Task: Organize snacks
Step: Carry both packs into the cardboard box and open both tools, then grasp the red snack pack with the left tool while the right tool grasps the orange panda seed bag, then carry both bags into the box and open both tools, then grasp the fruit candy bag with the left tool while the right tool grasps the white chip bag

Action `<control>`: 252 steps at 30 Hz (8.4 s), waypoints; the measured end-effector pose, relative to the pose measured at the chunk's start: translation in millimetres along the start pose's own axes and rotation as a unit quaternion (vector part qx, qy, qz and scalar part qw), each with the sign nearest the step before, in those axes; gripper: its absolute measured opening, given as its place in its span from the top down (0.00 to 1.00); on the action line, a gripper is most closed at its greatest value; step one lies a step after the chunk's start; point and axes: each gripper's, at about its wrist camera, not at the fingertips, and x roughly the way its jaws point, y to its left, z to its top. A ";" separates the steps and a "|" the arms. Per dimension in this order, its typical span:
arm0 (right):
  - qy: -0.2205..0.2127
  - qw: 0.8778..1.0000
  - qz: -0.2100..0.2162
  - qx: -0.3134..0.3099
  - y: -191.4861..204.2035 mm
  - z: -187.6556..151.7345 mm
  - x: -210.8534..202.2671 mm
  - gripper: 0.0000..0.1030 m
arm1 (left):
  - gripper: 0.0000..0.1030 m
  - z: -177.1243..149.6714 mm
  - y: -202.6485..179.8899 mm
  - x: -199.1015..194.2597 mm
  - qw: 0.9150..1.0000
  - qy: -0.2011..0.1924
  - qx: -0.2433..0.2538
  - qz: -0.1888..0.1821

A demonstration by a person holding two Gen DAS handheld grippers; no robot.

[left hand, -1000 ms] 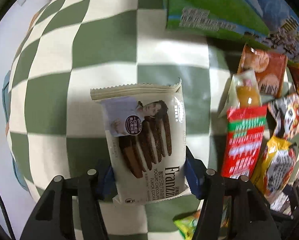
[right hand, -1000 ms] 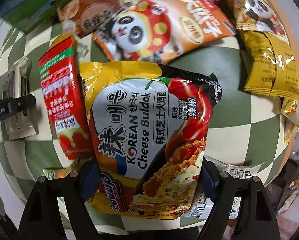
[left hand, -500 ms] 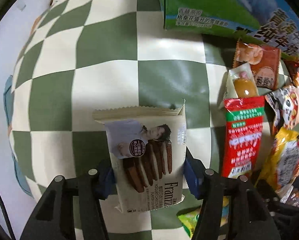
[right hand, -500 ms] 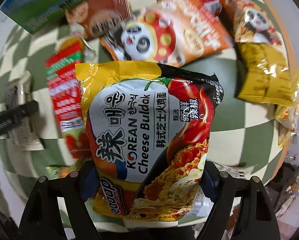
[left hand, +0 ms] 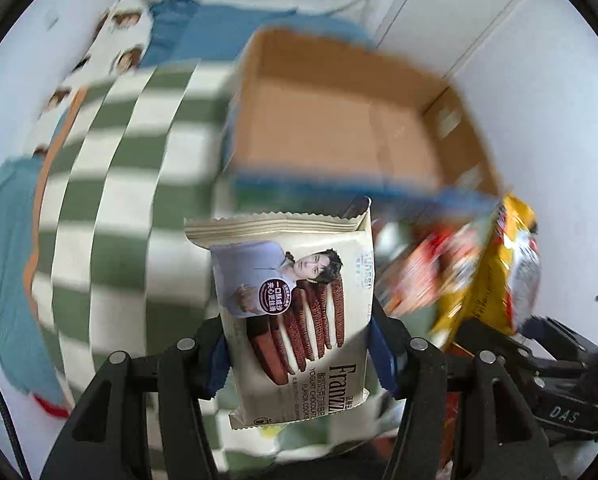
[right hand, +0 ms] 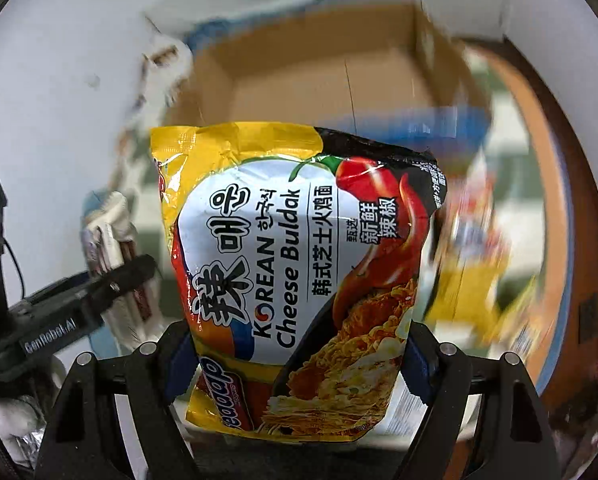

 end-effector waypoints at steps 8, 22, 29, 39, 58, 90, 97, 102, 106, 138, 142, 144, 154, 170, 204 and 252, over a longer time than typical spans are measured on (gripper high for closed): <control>-0.030 0.997 -0.045 -0.051 -17.3 134.8 18.5 0.18 | 0.46 183.7 -20.6 63.1 1.000 -0.002 -0.006 -0.005; 0.121 0.990 -0.062 -0.030 -72.4 248.0 168.9 0.18 | 0.46 259.4 -28.3 219.1 0.991 0.131 -0.016 0.036; 0.154 0.986 -0.057 -0.025 -92.9 266.6 184.5 0.05 | 0.19 268.0 -30.5 229.1 0.990 0.132 -0.012 0.047; 0.108 0.989 -0.088 -0.051 -93.0 254.0 132.4 0.05 | 0.11 248.1 -25.1 190.7 0.994 0.088 -0.011 0.066; -0.037 0.992 -0.085 -0.083 -55.1 182.1 -0.7 0.05 | 0.11 164.9 -32.4 47.4 0.990 -0.086 -0.005 0.113; 0.048 0.977 0.059 0.200 -151.5 -18.8 41.3 0.06 | 0.11 -35.4 15.1 199.4 0.984 0.131 -0.041 0.116; 0.084 0.966 0.019 0.244 -121.1 2.6 109.5 0.08 | 0.12 -34.1 29.0 230.3 0.979 0.146 -0.053 0.131; 0.074 0.969 -0.046 0.229 -98.8 17.7 131.2 0.08 | 0.12 -41.7 37.0 229.8 0.979 0.150 -0.051 0.128; 0.064 0.990 -0.090 0.083 -64.3 24.8 133.1 0.25 | 0.12 -49.0 36.7 223.8 0.980 0.149 -0.051 0.121; 0.078 0.991 -0.105 -0.021 -6.7 -63.7 152.7 0.28 | 0.37 -38.0 83.0 226.3 0.977 0.177 -0.102 0.060; 0.058 0.992 -0.102 -0.045 5.2 -74.1 148.7 0.34 | 0.36 -57.6 97.9 223.1 0.973 0.192 -0.106 0.071; 0.059 0.993 -0.097 -0.045 3.1 -76.0 144.0 0.33 | 0.36 -65.2 97.9 224.9 0.972 0.200 -0.095 0.080; 0.074 0.994 -0.085 -0.013 -41.6 -67.1 132.2 0.33 | 0.55 -76.6 49.6 226.5 0.979 0.168 -0.056 0.106; 0.002 1.000 0.004 0.001 -56.3 -56.4 40.7 0.43 | 0.58 -44.5 -39.0 108.4 0.997 0.055 0.017 0.046; 0.034 0.997 -0.063 -0.006 -113.4 272.3 105.7 0.07 | 0.09 285.4 4.0 207.8 0.990 0.099 0.011 0.096; -0.096 0.993 -0.038 -0.053 -58.4 55.3 -70.0 0.06 | 0.08 53.7 -29.5 8.9 0.990 -0.102 0.012 0.099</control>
